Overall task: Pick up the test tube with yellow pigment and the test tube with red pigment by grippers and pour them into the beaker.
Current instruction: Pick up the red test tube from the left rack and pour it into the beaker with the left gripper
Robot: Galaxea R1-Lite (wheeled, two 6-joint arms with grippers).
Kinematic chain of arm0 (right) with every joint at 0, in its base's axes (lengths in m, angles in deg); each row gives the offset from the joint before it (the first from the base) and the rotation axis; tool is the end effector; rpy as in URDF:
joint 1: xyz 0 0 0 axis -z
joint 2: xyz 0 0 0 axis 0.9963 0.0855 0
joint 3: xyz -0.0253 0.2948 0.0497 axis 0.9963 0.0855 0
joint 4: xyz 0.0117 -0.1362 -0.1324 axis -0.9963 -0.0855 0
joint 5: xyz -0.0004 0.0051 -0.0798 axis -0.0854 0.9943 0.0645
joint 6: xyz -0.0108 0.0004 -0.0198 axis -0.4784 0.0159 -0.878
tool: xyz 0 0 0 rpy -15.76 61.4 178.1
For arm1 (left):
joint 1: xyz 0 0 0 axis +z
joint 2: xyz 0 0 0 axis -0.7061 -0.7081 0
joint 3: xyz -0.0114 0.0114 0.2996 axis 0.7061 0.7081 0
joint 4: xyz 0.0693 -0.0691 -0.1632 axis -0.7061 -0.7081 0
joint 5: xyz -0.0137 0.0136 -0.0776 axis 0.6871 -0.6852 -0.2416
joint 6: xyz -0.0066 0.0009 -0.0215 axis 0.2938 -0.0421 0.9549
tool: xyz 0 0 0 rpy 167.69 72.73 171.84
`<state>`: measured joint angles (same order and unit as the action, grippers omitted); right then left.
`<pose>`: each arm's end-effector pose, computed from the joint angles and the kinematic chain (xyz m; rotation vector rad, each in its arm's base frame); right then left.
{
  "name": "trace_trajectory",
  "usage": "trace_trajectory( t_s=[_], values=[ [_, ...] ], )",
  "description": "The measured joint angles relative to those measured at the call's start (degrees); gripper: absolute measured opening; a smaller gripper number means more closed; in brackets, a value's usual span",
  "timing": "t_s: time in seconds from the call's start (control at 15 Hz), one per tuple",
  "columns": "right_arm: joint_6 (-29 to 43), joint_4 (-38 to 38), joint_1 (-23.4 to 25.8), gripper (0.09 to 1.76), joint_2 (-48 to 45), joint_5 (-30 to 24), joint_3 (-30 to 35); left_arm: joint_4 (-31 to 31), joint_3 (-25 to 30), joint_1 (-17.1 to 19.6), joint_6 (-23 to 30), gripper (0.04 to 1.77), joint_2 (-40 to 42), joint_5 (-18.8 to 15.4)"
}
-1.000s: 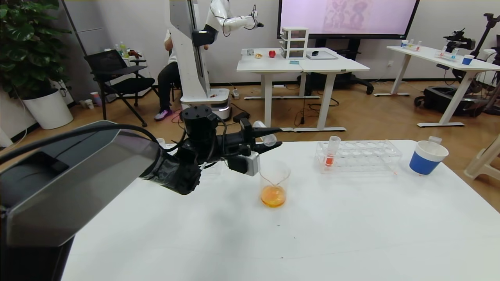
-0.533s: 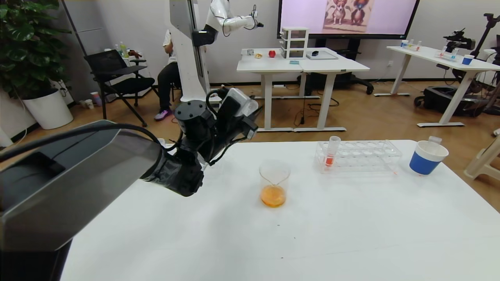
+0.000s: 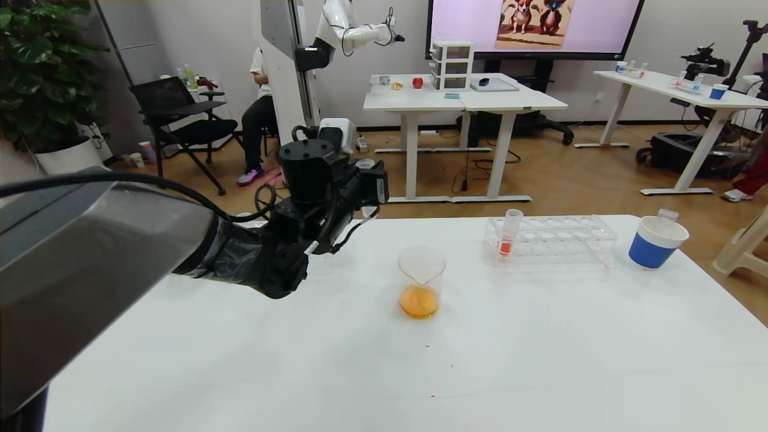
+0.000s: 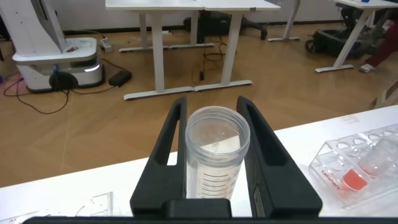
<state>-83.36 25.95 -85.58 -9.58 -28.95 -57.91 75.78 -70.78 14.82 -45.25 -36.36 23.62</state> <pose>-0.0229 0.0001 0.0749 -0.0241 0.0043 0.0185 0.3823 -0.2156 0.1826 -0.0847 -0.0946 -0.2936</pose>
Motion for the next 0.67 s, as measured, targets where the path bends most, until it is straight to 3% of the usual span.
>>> trace_trajectory(
  t_s=[0.13,0.33,0.67],
  values=[
    [0.0,0.0,0.0,1.74,0.0,0.0,0.0,-0.1,2.0,1.7,0.3,0.54,1.9,-0.3],
    [0.0,0.0,0.0,1.74,0.0,0.0,0.0,0.0,5.5,8.8,0.3,0.54,4.9,-2.5],
    [0.0,0.0,0.0,1.74,0.0,0.0,0.0,0.1,8.9,28.9,0.4,0.54,9.2,-13.7]
  ],
)
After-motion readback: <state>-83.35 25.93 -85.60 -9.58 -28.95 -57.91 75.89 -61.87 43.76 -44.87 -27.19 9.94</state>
